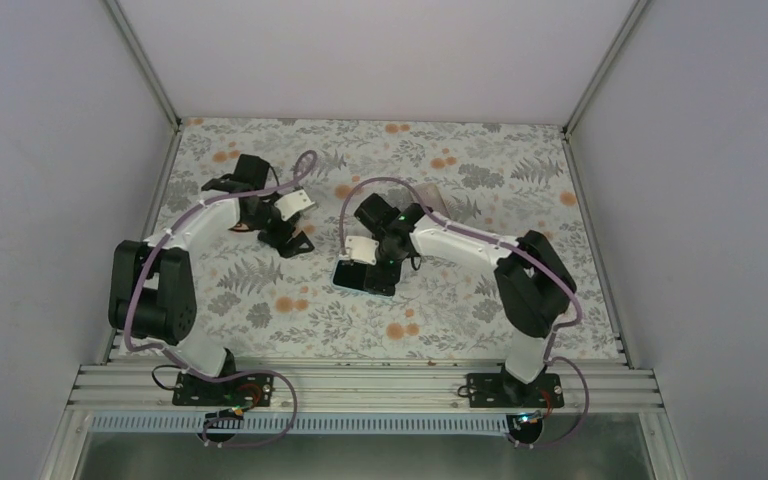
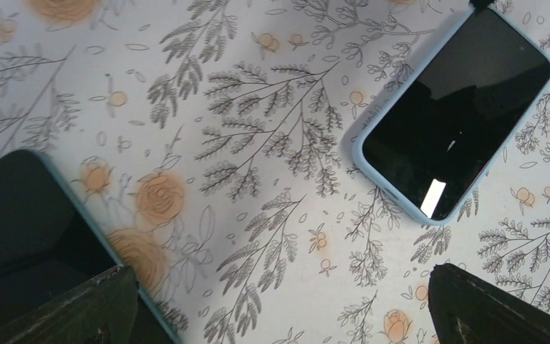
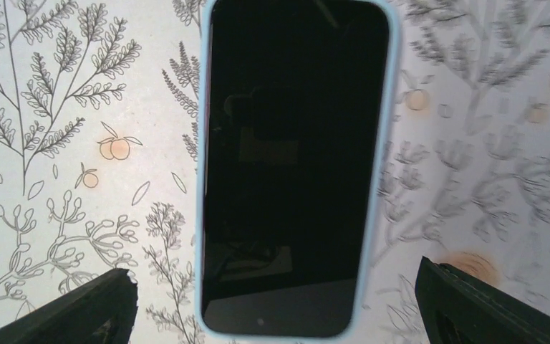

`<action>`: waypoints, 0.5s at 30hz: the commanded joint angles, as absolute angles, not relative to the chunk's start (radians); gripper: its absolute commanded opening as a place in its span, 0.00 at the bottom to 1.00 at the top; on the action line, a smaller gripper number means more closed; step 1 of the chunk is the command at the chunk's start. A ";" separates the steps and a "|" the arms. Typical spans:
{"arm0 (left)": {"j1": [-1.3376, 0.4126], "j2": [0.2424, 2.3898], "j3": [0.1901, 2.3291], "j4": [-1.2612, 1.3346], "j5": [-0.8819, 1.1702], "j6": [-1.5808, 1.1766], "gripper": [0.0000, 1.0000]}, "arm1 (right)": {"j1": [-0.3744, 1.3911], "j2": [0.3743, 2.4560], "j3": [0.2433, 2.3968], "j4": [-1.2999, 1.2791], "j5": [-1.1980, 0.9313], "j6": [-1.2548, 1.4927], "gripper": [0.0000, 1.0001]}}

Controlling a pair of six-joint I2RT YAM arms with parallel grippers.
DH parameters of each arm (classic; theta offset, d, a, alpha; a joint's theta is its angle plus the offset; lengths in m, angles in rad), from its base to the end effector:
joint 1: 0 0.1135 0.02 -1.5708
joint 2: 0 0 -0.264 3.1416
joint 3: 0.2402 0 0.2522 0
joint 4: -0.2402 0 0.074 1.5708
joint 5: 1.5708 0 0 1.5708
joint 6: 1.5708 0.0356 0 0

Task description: Take the phone out of the phone case

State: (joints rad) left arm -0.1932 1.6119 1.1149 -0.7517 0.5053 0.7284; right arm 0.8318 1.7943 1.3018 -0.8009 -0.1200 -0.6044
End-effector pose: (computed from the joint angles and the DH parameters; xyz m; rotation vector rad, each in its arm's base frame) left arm 0.2990 -0.0761 0.2135 1.2781 2.3244 -0.5460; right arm 0.2344 0.2635 0.2028 -1.9076 2.1468 0.2169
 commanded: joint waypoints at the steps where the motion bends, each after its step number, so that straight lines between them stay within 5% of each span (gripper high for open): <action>1: -0.158 1.570 1.130 -0.780 0.565 0.733 1.00 | 0.850 1.871 1.330 -0.794 -0.147 -0.619 1.00; 15: -0.152 1.514 1.106 -0.733 0.574 0.674 1.00 | 0.852 1.977 1.325 -0.693 -0.108 -0.620 1.00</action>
